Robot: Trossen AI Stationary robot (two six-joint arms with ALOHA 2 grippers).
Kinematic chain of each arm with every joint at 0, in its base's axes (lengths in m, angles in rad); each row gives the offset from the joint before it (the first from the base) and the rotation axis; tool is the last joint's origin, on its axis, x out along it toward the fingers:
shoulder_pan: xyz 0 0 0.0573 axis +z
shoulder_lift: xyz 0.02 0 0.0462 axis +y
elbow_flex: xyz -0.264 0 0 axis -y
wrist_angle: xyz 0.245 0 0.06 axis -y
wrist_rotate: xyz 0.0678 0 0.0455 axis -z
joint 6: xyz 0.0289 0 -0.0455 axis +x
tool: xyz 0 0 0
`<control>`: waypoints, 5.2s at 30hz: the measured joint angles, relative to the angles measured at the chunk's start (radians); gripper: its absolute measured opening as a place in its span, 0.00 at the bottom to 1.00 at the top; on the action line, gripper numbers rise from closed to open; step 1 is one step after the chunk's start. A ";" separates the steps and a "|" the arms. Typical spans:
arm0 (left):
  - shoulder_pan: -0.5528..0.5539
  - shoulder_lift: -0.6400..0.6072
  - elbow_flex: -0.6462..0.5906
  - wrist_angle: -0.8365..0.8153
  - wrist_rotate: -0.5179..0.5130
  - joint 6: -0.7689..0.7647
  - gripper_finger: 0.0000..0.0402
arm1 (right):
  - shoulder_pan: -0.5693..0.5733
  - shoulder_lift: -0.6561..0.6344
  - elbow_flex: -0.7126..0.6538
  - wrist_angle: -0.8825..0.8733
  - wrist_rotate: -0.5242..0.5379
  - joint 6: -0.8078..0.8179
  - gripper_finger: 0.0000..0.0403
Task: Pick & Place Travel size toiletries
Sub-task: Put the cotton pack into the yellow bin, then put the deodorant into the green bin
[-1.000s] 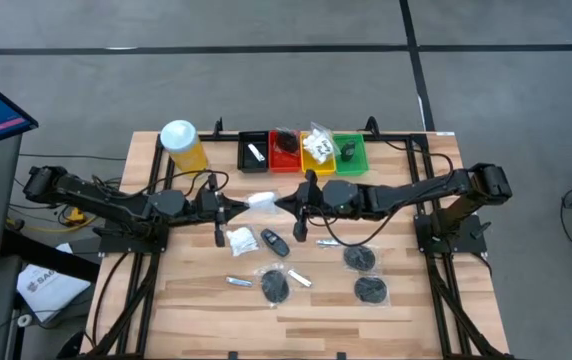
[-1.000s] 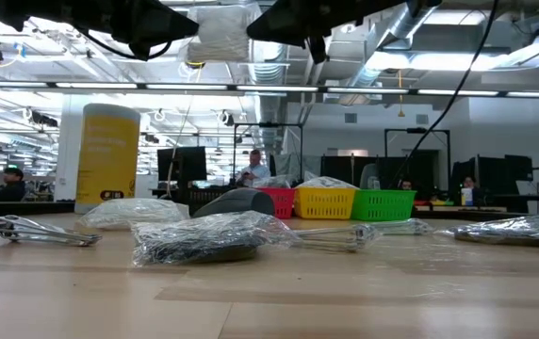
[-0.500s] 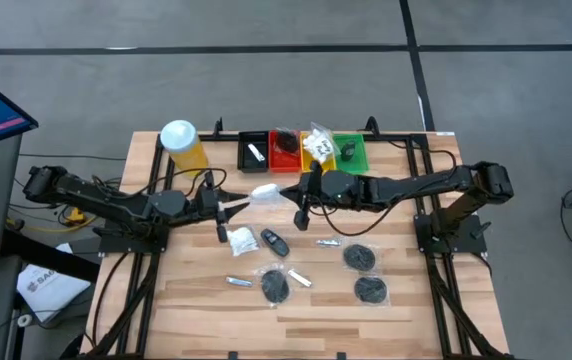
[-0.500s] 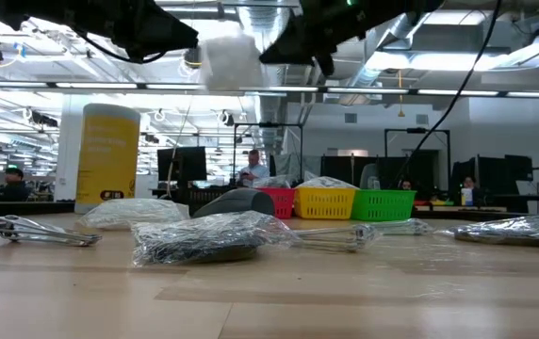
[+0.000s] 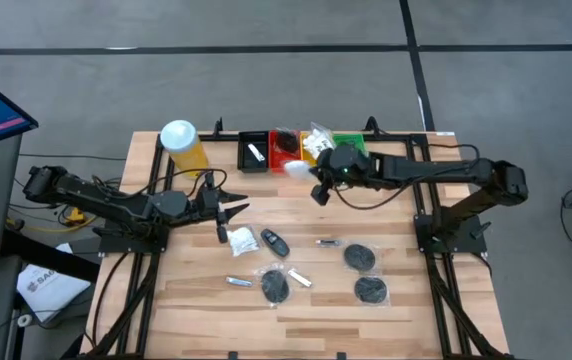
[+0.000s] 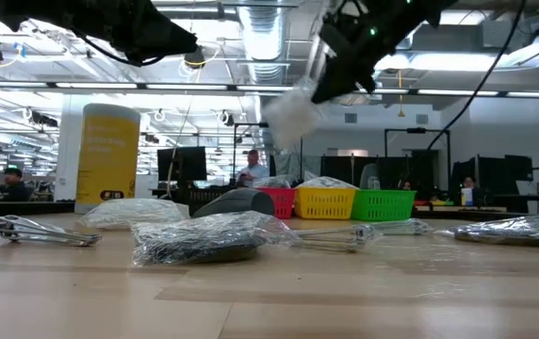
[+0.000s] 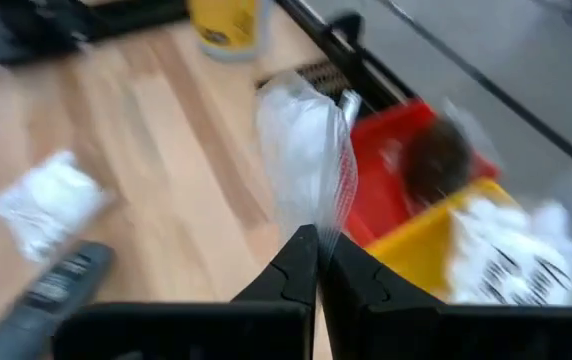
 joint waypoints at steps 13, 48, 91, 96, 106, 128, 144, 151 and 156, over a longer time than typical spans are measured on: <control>0.000 0.000 0.000 0.000 0.000 0.000 0.21 | -0.173 0.016 0.000 -0.175 -0.010 -0.037 0.00; 0.001 0.000 0.000 0.000 0.001 0.002 0.21 | -0.341 0.346 0.182 -0.262 -0.107 -0.198 0.00; 0.001 0.000 -0.001 -0.025 0.061 -0.027 0.21 | -0.103 0.262 0.243 -0.370 -0.088 -0.137 0.57; 0.001 0.000 -0.001 -0.030 0.061 -0.027 0.21 | -0.011 0.263 0.243 -0.345 -0.092 -0.082 0.56; 0.001 0.000 -0.001 -0.048 0.061 -0.027 0.21 | 0.192 0.266 0.207 -0.205 -0.091 0.020 0.55; 0.001 0.000 -0.001 -0.054 0.061 -0.027 0.21 | 0.392 0.300 -0.011 0.209 -0.044 0.289 0.57; 0.001 0.000 -0.001 -0.061 0.061 -0.027 0.21 | 0.413 0.497 0.044 0.303 -0.039 0.309 0.57; 0.001 0.000 -0.001 -0.062 0.061 -0.027 0.21 | 0.408 0.530 0.045 0.350 -0.032 0.364 0.57; 0.001 0.000 -0.001 -0.062 0.061 -0.027 0.21 | 0.407 0.569 0.045 0.382 -0.009 0.369 0.57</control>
